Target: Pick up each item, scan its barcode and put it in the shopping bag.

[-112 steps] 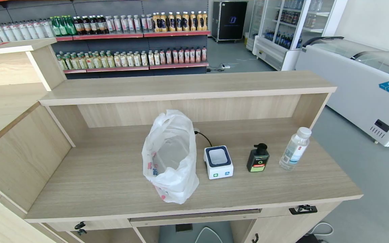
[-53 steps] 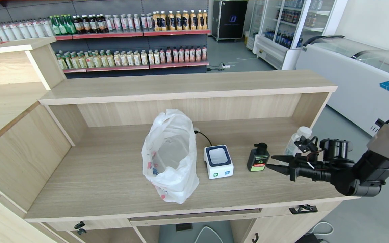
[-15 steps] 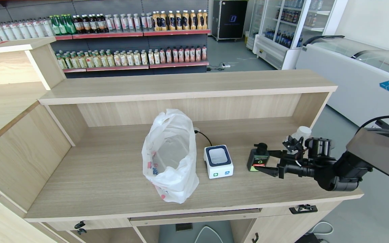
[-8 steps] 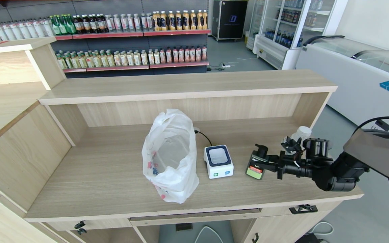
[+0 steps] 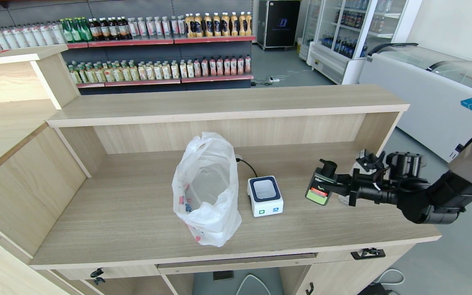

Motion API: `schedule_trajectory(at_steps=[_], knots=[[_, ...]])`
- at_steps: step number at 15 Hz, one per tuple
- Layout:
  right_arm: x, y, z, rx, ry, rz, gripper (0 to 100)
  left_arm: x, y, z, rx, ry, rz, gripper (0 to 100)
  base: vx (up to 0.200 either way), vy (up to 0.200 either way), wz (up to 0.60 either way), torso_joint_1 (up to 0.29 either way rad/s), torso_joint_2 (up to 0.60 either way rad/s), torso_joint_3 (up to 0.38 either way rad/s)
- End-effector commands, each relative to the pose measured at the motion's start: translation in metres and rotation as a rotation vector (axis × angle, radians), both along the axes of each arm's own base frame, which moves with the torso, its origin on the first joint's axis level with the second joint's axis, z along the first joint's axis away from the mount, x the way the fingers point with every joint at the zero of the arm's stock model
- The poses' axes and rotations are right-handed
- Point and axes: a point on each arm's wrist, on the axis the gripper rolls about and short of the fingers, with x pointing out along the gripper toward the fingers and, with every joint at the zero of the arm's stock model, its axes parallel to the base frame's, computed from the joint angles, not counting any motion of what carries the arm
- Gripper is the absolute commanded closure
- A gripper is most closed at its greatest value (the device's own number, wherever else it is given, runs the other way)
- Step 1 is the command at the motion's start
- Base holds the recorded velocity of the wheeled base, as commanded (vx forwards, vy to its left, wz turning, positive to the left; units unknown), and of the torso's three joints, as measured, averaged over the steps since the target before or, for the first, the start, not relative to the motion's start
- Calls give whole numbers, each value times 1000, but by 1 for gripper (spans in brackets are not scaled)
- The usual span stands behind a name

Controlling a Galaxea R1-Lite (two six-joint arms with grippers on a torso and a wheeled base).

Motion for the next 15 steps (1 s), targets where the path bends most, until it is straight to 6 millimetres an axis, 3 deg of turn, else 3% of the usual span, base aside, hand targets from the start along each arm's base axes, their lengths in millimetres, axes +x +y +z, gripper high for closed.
schedule_trajectory(at_steps=[1,3,4,5,6,7,8,11,12,13,15], knots=[[-48,0,88,-35,-214,-2,100,0,0,0,0,2,1,0,0,0,0,0,0,0],[-78,0,126,-126,-423,-28,100,0,0,0,0,2,1,0,0,0,0,0,0,0],[-85,-2,132,-164,-484,-43,100,0,0,0,0,2,1,0,0,0,0,0,0,0],[-102,-2,153,-306,-714,-74,100,0,0,0,0,2,-1,0,0,0,0,0,0,0],[-113,1,162,-397,-848,-94,100,0,0,0,0,2,1,0,0,0,0,0,0,0],[-118,2,165,-461,-920,-115,100,0,0,0,0,2,1,0,0,0,0,0,0,0],[-138,2,172,-564,-1052,-130,100,0,0,0,0,2,1,0,0,0,0,0,0,0],[-187,13,172,-635,-1215,-70,100,0,0,0,0,2,1,0,0,0,0,0,0,0],[-195,18,171,-660,-1274,-47,100,0,0,0,0,2,1,0,0,0,0,0,0,0],[-212,26,179,-749,-1502,-24,100,0,0,0,0,2,-1,0,0,0,0,0,0,0],[-227,42,185,-820,-1784,5,100,0,0,0,0,2,1,0,0,0,0,0,0,0]])
